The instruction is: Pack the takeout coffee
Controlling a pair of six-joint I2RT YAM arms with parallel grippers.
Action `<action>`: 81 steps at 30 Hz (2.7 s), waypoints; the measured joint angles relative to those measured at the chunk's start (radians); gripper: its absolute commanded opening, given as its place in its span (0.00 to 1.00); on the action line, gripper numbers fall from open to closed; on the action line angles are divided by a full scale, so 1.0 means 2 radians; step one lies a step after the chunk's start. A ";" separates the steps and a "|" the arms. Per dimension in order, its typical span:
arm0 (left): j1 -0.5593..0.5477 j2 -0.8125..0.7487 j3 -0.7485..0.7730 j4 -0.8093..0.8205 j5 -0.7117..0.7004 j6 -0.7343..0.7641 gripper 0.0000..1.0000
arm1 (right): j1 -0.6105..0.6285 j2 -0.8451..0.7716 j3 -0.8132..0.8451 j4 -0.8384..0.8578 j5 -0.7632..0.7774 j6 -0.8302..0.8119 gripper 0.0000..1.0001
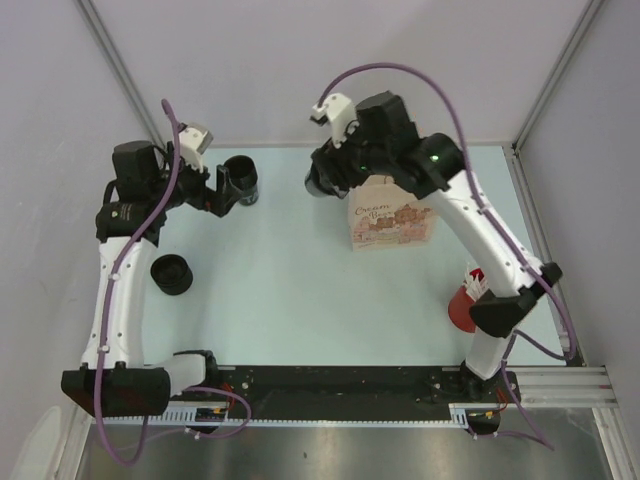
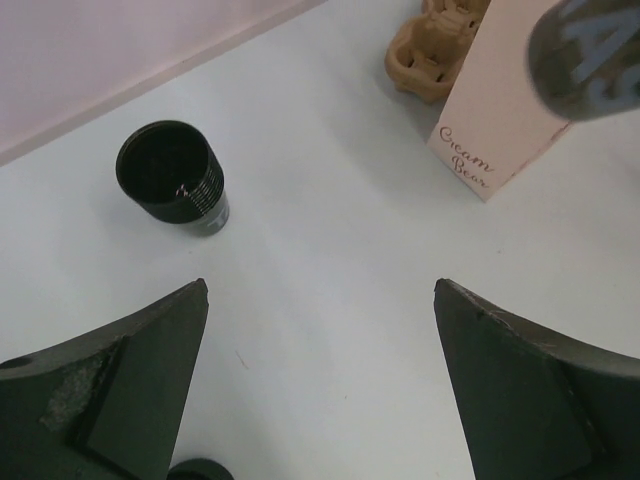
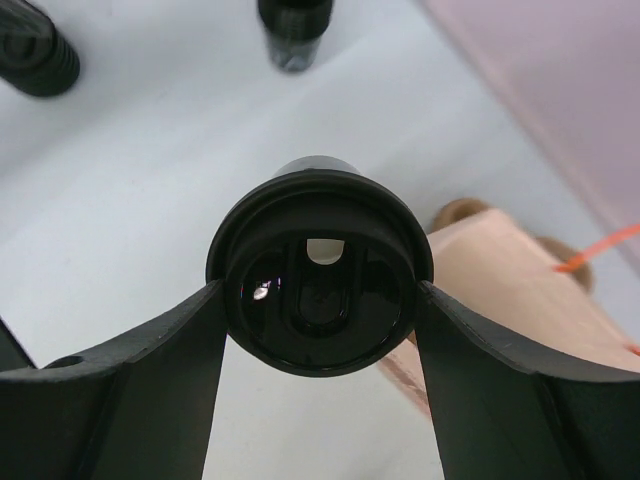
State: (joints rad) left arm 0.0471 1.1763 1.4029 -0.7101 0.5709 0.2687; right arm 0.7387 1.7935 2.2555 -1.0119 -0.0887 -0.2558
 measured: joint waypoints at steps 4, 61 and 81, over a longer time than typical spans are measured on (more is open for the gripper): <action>-0.019 0.031 0.013 0.032 -0.002 -0.017 0.99 | -0.019 -0.056 0.000 0.018 0.010 -0.006 0.35; -0.399 0.375 0.301 -0.003 -0.086 0.241 0.42 | -0.247 -0.058 -0.077 -0.040 -0.073 0.001 0.35; -0.405 0.344 0.270 -0.035 -0.055 0.305 0.00 | -0.249 -0.053 -0.076 -0.091 -0.102 -0.090 0.34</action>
State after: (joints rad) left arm -0.7635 1.8641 1.9434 -0.7803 0.4610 0.8780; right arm 0.2417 1.6871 2.1025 -1.1934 -0.2932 -0.4351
